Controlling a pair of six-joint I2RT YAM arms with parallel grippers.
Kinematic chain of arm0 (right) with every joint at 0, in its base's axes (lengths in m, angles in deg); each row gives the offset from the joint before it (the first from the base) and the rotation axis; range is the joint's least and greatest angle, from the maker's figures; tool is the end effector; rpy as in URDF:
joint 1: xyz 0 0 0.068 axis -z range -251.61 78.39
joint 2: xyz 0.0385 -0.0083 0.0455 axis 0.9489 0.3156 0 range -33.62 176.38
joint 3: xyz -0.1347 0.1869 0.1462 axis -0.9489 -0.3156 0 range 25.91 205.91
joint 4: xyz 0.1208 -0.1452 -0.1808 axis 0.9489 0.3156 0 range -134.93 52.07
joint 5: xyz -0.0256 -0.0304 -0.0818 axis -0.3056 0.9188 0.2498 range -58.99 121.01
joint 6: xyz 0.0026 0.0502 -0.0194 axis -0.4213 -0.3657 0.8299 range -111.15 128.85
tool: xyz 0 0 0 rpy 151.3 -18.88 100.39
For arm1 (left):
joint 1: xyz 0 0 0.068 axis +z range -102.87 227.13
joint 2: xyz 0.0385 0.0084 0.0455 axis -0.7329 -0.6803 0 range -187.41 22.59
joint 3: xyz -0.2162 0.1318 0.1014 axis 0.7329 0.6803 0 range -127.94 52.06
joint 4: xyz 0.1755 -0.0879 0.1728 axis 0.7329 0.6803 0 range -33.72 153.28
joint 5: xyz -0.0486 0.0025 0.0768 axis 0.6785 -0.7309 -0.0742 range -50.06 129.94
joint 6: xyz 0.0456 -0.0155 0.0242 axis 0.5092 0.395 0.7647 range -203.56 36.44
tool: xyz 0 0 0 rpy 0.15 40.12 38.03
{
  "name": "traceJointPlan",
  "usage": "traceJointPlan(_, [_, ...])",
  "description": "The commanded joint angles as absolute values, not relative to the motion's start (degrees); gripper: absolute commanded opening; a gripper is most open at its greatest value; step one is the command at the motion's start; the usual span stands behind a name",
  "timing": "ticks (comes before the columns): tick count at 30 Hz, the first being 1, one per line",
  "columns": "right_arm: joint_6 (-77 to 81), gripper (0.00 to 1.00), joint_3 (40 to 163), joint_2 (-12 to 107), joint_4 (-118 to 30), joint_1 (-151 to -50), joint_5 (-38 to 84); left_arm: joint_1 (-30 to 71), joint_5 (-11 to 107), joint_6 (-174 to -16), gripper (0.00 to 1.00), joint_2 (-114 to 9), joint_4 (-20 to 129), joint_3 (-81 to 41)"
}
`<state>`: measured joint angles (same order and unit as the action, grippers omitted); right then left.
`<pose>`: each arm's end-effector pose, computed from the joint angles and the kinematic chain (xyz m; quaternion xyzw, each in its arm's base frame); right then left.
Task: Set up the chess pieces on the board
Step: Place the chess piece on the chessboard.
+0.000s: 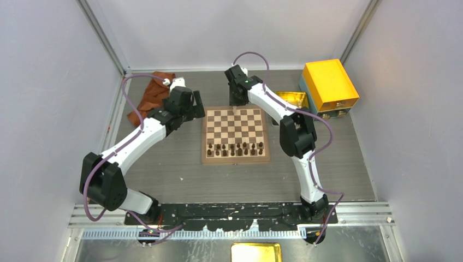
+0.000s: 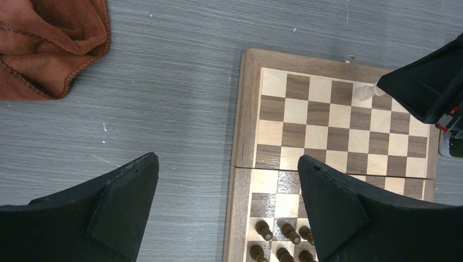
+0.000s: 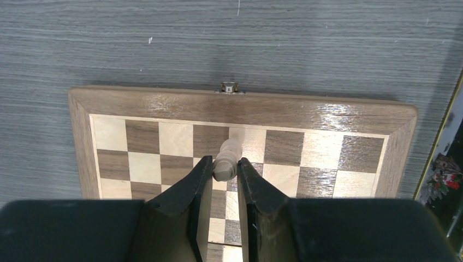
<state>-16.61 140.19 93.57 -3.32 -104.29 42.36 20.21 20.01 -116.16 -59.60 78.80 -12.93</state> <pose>0.4205 0.2615 0.2389 -0.0297 0.9478 0.0649 0.3107 0.2897 -0.1334 0.2912 -0.1175 0.8869 -0.0717 0.4409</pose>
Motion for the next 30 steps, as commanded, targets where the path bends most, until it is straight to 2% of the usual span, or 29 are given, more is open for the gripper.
traceJointPlan(1, [-17.08, 0.01, 141.68, 93.24, -5.30, -105.39, 42.08, 20.50, 19.37, -116.54, 1.00, -59.23, 75.94, -13.53])
traceJointPlan(30, [-15.98, 0.01, 146.69, 96.28, -2.56, -107.04, 43.58, 20.50, 19.20, -116.45, 1.00, -58.62, 76.09, -13.33])
